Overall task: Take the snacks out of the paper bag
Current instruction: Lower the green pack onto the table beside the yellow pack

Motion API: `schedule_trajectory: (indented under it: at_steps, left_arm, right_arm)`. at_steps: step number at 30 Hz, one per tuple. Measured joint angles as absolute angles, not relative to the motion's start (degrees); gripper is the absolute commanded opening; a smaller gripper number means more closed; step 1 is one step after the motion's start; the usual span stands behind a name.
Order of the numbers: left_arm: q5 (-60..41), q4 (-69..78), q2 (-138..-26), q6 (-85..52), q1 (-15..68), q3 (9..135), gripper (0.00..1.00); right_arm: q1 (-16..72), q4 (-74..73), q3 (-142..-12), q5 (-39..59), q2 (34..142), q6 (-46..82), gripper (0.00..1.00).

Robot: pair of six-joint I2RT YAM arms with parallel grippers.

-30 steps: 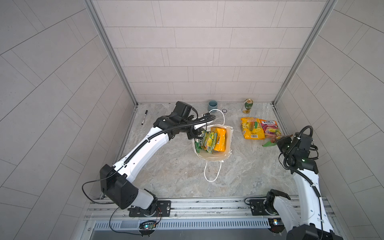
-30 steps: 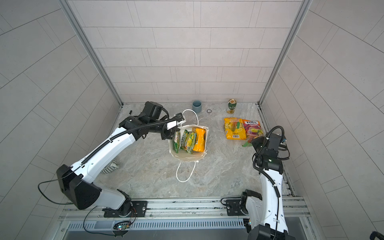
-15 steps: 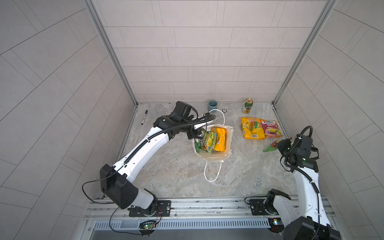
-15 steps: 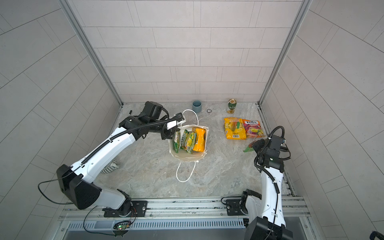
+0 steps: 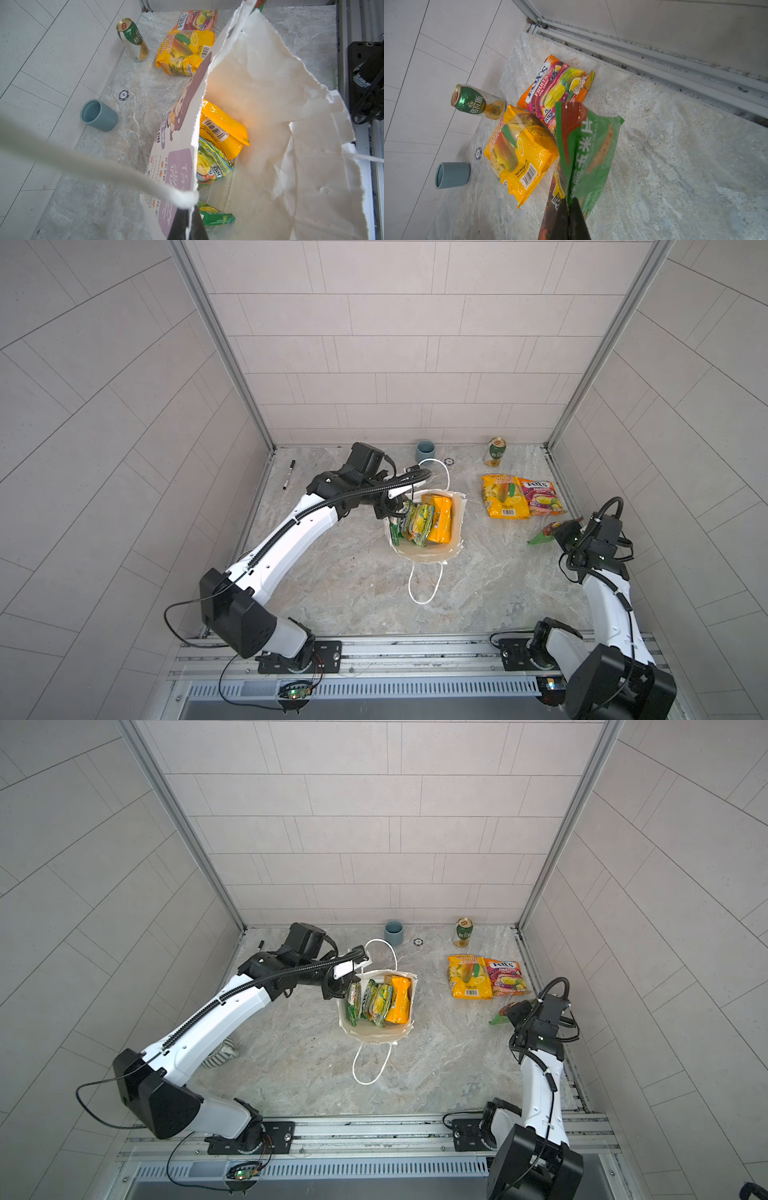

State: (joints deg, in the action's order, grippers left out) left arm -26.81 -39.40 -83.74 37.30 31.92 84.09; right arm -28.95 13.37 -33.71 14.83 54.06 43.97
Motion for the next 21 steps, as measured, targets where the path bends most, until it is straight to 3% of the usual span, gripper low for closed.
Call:
schedule_trajectory:
  at_steps: [21]
  left_arm:
    - [-27.0, -39.5, -83.7, 36.9, 31.9, 84.1, 0.0]
  right_arm:
    - [-30.1, -7.0, -29.6, 13.6, 65.1, 50.0, 0.01]
